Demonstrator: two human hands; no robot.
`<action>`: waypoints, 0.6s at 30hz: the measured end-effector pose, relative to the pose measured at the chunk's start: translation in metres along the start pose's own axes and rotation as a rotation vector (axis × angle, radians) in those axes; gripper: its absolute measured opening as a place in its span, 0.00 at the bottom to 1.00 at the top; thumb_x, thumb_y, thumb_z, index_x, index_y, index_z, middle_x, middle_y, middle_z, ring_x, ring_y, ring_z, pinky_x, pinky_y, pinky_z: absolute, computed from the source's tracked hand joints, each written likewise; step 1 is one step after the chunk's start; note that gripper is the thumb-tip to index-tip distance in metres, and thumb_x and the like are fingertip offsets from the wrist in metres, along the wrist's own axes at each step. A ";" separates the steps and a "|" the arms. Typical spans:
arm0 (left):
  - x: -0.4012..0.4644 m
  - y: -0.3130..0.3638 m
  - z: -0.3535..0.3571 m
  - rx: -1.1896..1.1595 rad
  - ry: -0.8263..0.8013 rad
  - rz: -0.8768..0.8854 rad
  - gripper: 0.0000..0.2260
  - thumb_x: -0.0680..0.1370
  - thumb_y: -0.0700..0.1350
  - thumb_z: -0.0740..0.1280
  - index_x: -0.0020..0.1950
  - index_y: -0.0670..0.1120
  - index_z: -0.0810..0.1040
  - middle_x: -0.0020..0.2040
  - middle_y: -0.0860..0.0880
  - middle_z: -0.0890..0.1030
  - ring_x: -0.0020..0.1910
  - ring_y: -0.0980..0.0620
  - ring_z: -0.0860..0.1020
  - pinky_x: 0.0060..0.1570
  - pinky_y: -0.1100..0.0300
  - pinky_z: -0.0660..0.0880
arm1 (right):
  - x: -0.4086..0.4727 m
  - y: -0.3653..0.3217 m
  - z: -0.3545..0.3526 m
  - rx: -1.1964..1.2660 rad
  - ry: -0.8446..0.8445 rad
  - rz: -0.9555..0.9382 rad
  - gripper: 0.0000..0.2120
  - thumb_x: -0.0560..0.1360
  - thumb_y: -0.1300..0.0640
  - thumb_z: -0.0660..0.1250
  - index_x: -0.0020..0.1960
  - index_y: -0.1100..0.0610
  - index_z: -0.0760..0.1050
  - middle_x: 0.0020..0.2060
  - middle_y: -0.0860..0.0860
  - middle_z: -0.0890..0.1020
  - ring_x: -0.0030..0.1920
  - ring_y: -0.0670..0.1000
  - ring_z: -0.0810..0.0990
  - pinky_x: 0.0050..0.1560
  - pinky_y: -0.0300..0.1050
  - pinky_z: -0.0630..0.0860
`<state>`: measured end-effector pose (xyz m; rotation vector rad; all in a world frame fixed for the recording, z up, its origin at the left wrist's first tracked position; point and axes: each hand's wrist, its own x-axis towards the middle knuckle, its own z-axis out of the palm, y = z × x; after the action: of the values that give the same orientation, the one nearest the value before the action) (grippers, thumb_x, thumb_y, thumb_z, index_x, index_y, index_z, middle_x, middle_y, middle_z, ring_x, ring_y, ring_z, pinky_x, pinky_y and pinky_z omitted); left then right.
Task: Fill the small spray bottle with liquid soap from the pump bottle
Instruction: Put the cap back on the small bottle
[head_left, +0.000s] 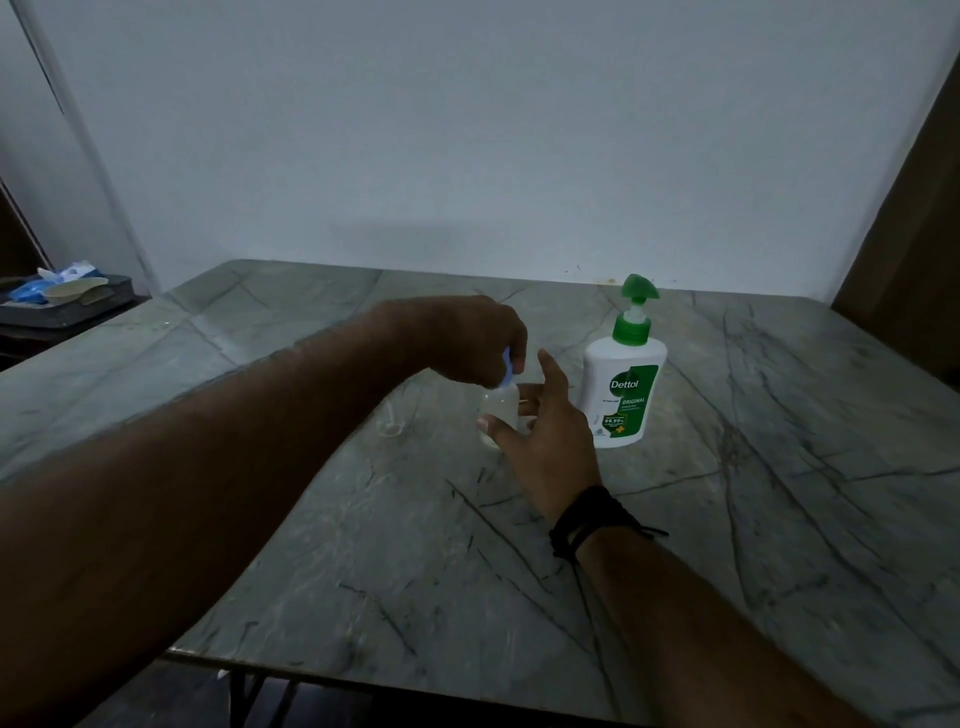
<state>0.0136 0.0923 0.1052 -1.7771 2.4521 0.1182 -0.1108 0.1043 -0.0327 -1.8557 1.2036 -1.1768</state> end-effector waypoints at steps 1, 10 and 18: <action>0.002 0.001 0.000 0.050 0.015 -0.022 0.12 0.78 0.50 0.67 0.57 0.45 0.77 0.51 0.49 0.78 0.48 0.53 0.76 0.46 0.59 0.71 | 0.000 0.000 0.000 -0.002 0.005 -0.004 0.47 0.72 0.49 0.76 0.81 0.47 0.49 0.67 0.52 0.77 0.61 0.48 0.77 0.60 0.39 0.70; 0.007 0.007 0.012 0.234 0.077 -0.112 0.15 0.79 0.59 0.59 0.43 0.49 0.73 0.37 0.52 0.72 0.34 0.56 0.71 0.34 0.60 0.68 | 0.000 0.000 0.001 -0.013 0.009 -0.006 0.47 0.72 0.49 0.76 0.81 0.48 0.49 0.66 0.52 0.78 0.63 0.49 0.77 0.61 0.38 0.69; -0.003 0.007 -0.004 0.042 0.033 -0.003 0.20 0.77 0.61 0.64 0.61 0.48 0.73 0.52 0.51 0.75 0.50 0.52 0.74 0.48 0.57 0.73 | -0.001 -0.001 -0.001 -0.023 0.008 -0.026 0.46 0.73 0.50 0.76 0.81 0.50 0.50 0.66 0.53 0.78 0.61 0.46 0.77 0.60 0.38 0.70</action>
<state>0.0074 0.0970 0.1094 -1.7796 2.4557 0.0375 -0.1110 0.1057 -0.0316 -1.8909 1.2050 -1.1904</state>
